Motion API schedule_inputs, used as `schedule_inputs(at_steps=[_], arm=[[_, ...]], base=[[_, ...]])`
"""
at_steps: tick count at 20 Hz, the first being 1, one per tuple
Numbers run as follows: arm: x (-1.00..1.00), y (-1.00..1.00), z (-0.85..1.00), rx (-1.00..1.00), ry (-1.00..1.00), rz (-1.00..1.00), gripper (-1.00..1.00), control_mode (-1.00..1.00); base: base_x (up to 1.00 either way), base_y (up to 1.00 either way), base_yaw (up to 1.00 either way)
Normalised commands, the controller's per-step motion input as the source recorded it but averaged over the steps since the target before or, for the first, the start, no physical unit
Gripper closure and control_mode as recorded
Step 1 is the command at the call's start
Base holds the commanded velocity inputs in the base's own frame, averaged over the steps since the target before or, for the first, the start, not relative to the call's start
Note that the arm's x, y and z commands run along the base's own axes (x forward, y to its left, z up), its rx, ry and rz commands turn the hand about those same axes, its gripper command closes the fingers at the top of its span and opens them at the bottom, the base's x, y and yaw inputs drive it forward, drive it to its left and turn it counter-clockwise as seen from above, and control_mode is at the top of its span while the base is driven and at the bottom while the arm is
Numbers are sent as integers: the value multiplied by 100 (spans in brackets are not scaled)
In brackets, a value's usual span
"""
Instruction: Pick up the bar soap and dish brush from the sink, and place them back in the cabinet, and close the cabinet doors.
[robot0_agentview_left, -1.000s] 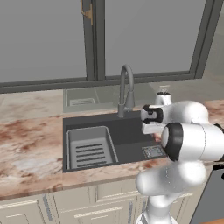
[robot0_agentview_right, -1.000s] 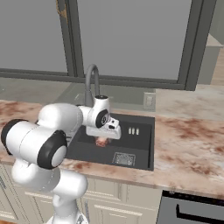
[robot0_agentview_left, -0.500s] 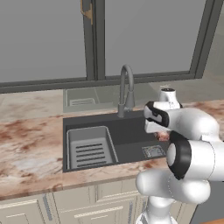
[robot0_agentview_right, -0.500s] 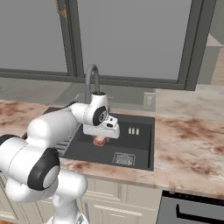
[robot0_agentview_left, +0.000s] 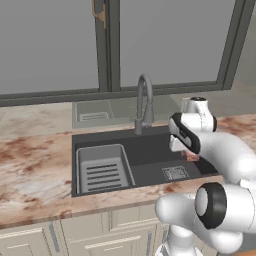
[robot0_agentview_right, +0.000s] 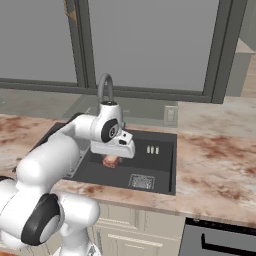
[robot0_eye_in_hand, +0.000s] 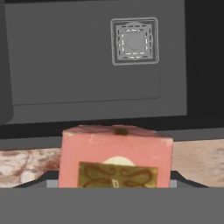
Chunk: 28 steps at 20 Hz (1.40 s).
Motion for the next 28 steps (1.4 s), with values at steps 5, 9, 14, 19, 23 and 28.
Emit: schedule_inputs(at_steps=[5, 9, 14, 19, 23, 28], arm=[[-20, 0, 33, 0, -1, 0, 100, -100], [-19, 4, 42, 0, -3, 0, 100, -100], [-30, 7, 36, 0, -1, 0, 100, -100], [-36, 10, 28, 0, 0, 0, 100, -100], [-40, 18, 19, 0, -2, 0, 100, -100], [-34, 24, 20, 0, -5, 0, 100, -100]], base=[[0, 0, 0], [0, 0, 0], [0, 0, 0], [0, 0, 0], [0, 0, 0], [0, 0, 0]])
